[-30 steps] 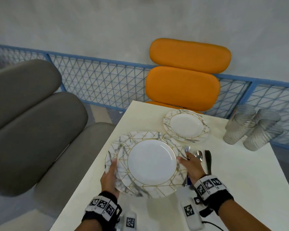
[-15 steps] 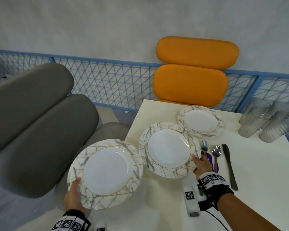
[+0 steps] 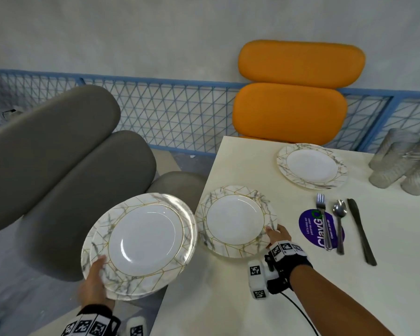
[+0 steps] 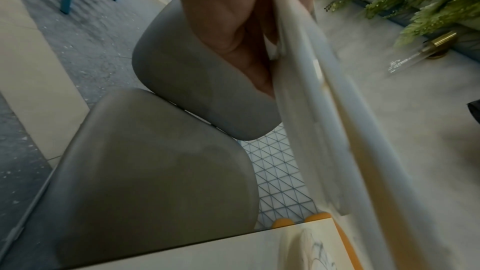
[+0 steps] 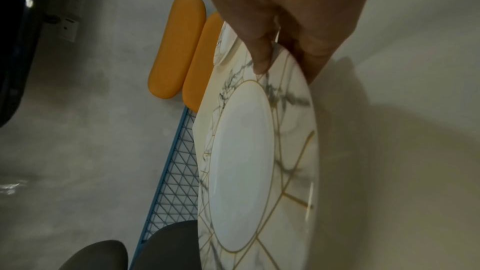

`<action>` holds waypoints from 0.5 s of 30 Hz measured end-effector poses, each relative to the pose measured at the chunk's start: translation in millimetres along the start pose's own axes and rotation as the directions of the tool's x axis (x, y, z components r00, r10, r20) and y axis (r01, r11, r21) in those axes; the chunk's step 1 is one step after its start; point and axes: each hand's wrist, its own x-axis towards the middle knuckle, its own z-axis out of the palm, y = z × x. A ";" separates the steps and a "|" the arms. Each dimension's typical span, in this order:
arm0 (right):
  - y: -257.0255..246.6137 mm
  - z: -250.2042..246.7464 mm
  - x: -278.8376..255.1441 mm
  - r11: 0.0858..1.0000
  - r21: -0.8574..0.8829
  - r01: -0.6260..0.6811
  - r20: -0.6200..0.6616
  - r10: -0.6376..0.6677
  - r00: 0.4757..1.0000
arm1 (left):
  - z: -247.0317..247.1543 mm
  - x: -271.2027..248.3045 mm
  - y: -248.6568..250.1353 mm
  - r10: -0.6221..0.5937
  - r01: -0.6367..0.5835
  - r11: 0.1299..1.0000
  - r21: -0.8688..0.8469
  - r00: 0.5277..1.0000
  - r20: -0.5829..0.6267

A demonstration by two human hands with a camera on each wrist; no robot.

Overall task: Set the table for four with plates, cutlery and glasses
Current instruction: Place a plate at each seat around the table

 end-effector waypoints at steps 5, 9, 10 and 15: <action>-0.3 3.6 2.8 1.000 -0.018 -0.022 0.048 0.023 0.999 | 8.7 -7.5 6.4 -0.021 0.021 1.000 -0.007 0.999 0.045; 1.1 3.9 -4.5 0.991 -0.126 -0.040 -0.004 0.040 0.999 | 20.9 -22.3 9.0 0.004 -0.011 0.998 0.068 0.995 0.099; 2.5 3.9 -6.1 0.991 -0.127 -0.029 -0.009 0.029 1.000 | 25.2 -27.7 7.5 -0.007 -0.003 0.996 0.094 0.995 0.097; 4.3 -8.4 -19.9 0.966 -0.164 0.197 -0.100 -0.215 0.971 | 46.6 -24.2 -18.0 -0.083 0.049 0.987 0.153 0.970 0.230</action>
